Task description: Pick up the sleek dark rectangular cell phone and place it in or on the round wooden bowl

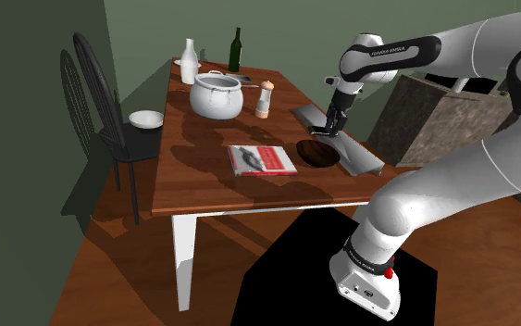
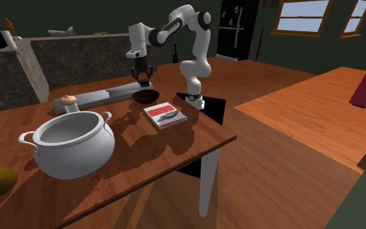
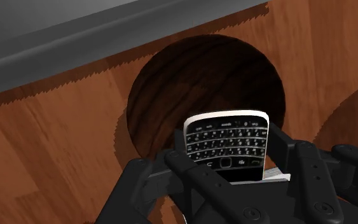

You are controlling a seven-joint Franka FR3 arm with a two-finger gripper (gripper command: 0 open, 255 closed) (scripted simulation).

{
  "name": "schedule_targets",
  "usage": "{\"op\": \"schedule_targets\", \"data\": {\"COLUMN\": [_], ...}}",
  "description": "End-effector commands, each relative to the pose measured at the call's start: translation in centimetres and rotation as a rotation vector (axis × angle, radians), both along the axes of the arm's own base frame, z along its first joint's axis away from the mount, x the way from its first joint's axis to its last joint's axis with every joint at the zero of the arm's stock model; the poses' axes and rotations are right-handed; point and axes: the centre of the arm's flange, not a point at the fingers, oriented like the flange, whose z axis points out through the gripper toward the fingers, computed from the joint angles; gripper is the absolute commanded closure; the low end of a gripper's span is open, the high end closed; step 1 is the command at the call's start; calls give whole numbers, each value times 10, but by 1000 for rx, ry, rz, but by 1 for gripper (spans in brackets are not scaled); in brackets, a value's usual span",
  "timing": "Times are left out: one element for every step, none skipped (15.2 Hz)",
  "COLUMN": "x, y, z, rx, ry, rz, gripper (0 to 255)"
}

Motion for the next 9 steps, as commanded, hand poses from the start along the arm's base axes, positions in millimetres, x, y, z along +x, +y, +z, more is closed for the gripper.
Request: {"op": "schedule_targets", "data": {"x": [-10, -10, -10, -10, -10, -10, -10, -10, -10], "y": [-13, -13, -13, -13, -13, -13, -13, -13, -13], "z": [-6, -12, -17, -22, -27, -33, -38, -43, -49], "rx": [0, 0, 0, 0, 0, 0, 0, 0, 0], "ry": [0, 0, 0, 0, 0, 0, 0, 0, 0], "rz": [2, 2, 2, 2, 2, 2, 2, 2, 2], "gripper": [255, 255, 255, 255, 255, 255, 255, 255, 255]}}
